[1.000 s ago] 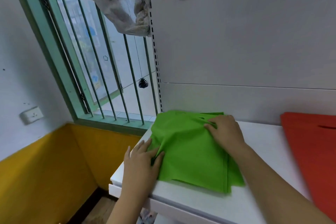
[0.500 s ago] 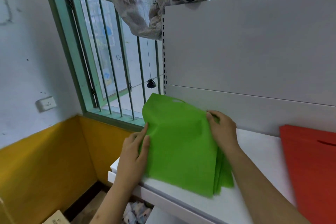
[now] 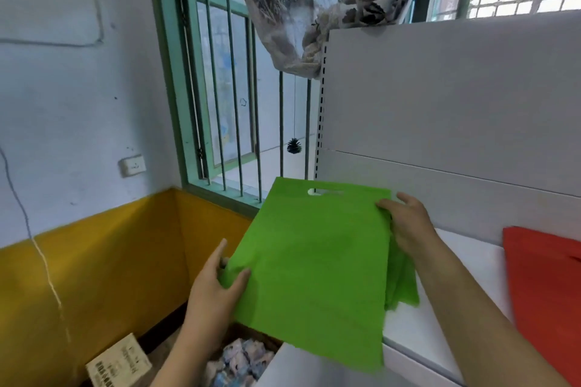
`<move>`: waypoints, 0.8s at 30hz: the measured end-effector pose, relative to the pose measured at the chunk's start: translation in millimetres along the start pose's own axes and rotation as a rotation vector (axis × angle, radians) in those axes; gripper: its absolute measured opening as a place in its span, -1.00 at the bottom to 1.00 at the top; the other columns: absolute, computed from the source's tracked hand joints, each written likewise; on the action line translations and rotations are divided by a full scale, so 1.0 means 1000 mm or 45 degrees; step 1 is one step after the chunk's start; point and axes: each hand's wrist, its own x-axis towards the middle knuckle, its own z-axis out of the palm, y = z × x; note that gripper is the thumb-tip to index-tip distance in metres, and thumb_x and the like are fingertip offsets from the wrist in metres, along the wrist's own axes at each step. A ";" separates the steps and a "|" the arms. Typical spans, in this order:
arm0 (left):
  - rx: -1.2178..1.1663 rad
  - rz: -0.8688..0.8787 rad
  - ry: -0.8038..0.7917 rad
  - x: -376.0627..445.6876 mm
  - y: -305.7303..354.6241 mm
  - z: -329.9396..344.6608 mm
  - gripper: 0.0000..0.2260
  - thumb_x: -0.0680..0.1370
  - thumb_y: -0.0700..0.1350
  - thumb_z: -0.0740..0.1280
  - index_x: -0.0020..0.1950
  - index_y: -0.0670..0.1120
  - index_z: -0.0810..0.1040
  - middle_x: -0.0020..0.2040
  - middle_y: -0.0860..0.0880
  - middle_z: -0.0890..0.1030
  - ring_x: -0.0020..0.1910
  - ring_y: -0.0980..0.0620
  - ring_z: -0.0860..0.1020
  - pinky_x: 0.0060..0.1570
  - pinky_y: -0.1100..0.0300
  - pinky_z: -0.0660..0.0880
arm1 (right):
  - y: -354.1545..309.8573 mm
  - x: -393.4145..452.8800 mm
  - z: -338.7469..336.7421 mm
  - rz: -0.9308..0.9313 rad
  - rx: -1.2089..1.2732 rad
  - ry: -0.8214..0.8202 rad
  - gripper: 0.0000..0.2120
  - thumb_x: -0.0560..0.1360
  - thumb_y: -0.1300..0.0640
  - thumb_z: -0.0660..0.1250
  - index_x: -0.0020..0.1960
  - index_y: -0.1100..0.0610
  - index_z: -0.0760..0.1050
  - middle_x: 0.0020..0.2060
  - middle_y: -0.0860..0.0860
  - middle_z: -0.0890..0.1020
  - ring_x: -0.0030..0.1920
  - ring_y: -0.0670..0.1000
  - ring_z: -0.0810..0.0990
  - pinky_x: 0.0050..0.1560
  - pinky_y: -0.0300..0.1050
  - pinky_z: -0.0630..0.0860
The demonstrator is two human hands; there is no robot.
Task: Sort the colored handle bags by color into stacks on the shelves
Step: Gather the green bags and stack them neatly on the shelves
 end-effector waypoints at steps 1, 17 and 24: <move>-0.032 -0.031 -0.014 -0.004 -0.003 -0.010 -0.42 0.53 -0.12 0.42 0.51 0.03 0.31 0.20 0.08 0.50 0.03 0.11 0.54 -0.17 0.40 0.46 | -0.002 -0.008 0.002 -0.044 -0.044 -0.042 -0.48 0.46 0.31 0.39 0.40 0.27 0.38 0.15 0.19 0.59 0.02 0.16 0.63 0.08 0.03 0.57; -0.180 -0.382 -0.353 -0.184 -0.118 -0.063 -0.85 0.61 -0.04 0.31 0.05 -0.04 0.64 -0.15 0.02 0.70 -0.26 0.07 0.63 -0.35 0.23 0.50 | 0.050 -0.250 -0.075 -0.582 -1.184 0.010 -0.82 0.48 0.03 0.43 -0.14 0.15 0.57 -0.30 -0.01 0.60 -0.28 -0.05 0.51 -0.23 -0.12 0.39; -0.146 -0.559 -0.605 -0.251 -0.141 -0.012 -0.80 0.65 -0.12 0.23 0.08 -0.17 0.62 -0.03 -0.21 0.67 -0.20 -0.03 0.62 -0.48 0.30 0.51 | 0.125 -0.281 -0.181 -0.013 -1.359 -0.241 -0.83 0.59 0.16 0.28 -0.16 0.18 0.52 -0.31 0.09 0.62 -0.48 -0.16 0.60 -0.35 -0.09 0.50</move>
